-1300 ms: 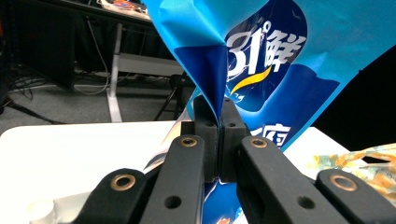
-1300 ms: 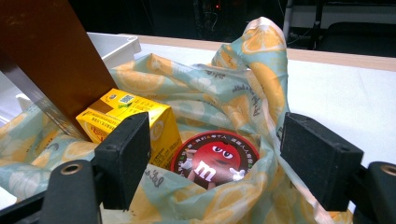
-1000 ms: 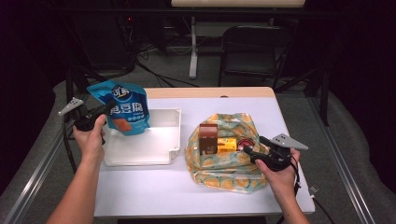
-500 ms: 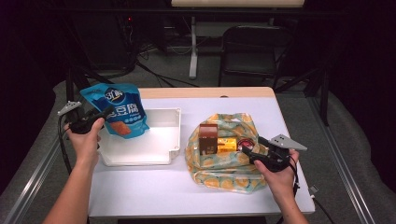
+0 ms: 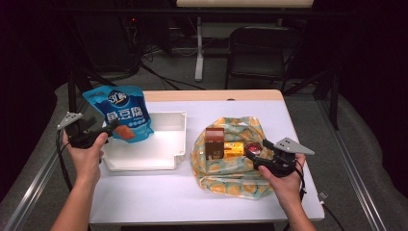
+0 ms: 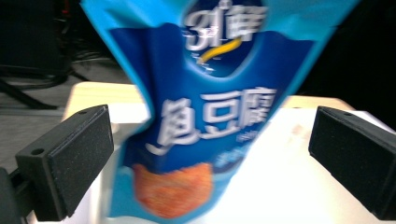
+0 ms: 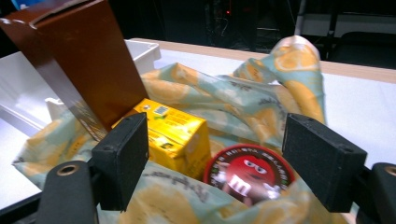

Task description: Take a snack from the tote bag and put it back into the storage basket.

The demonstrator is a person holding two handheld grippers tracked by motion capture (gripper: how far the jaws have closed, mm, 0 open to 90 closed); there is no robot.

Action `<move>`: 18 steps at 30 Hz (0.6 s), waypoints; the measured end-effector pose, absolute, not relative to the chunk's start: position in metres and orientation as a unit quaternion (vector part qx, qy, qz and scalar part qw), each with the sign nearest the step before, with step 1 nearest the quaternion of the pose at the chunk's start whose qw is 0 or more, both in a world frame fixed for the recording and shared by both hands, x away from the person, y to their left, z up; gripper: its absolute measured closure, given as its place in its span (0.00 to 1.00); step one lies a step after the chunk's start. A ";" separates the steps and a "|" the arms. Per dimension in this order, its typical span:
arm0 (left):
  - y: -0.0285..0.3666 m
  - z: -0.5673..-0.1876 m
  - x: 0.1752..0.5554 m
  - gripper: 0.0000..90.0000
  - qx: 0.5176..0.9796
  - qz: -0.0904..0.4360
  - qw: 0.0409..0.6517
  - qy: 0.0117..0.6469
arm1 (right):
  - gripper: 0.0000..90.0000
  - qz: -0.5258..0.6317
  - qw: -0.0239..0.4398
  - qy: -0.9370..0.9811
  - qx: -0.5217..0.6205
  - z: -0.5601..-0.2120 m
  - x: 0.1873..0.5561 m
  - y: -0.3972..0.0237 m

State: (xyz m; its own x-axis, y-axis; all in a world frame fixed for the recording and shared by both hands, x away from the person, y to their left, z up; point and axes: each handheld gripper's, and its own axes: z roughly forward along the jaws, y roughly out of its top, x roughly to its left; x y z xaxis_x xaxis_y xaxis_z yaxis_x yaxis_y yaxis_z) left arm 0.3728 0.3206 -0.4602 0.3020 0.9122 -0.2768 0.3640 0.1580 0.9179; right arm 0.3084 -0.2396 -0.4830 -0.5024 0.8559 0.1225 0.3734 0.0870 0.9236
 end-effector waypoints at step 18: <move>0.265 -0.472 0.334 0.00 0.634 0.243 0.556 0.479 | 0.22 0.526 0.213 0.726 0.387 -0.475 0.313 -0.200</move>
State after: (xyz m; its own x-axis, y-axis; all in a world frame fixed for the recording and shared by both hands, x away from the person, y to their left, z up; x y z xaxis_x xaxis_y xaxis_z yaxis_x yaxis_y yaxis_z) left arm 0.3340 0.2655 -0.4717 0.4233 0.8779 -0.2238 0.3362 0.0772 0.9386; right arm 0.3132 -0.2004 -0.4750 -0.6093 0.7868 0.0989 0.3388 0.1456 0.9295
